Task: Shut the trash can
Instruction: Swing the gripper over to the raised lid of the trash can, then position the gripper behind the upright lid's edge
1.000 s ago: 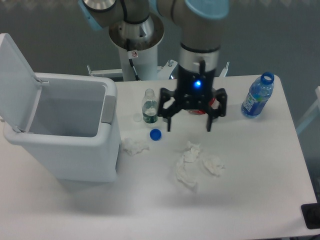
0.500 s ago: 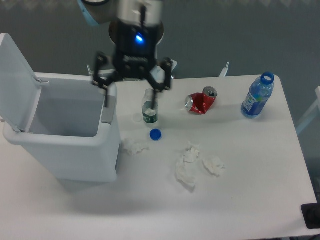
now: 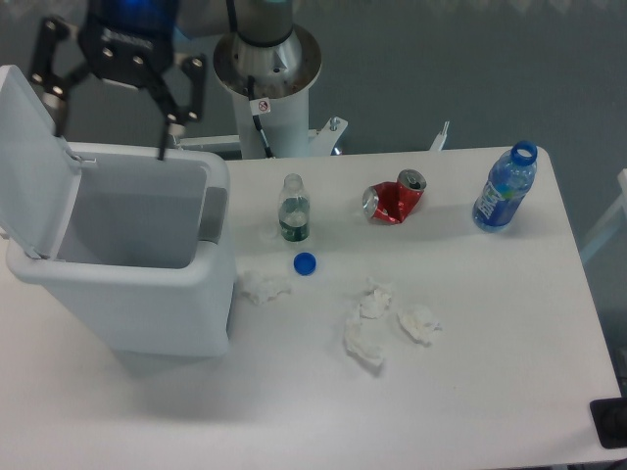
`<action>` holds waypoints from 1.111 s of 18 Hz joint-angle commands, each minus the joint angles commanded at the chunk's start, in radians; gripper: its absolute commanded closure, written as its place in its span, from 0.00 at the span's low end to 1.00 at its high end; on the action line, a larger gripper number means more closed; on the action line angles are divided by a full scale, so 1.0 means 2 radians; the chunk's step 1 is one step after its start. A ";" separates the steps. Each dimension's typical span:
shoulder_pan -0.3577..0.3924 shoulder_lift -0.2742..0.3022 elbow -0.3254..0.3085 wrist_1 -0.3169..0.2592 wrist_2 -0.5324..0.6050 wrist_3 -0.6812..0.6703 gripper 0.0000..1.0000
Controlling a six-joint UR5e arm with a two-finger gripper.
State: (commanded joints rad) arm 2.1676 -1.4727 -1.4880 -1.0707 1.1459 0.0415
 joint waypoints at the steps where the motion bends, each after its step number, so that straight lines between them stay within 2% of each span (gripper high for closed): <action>1: -0.006 0.002 -0.001 0.000 0.000 0.001 0.00; 9: -0.036 0.002 0.009 0.004 0.004 0.005 0.00; 20: -0.057 -0.002 -0.006 0.001 0.031 0.018 0.00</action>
State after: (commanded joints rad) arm 2.0540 -1.4772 -1.5002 -1.0692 1.2072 0.0782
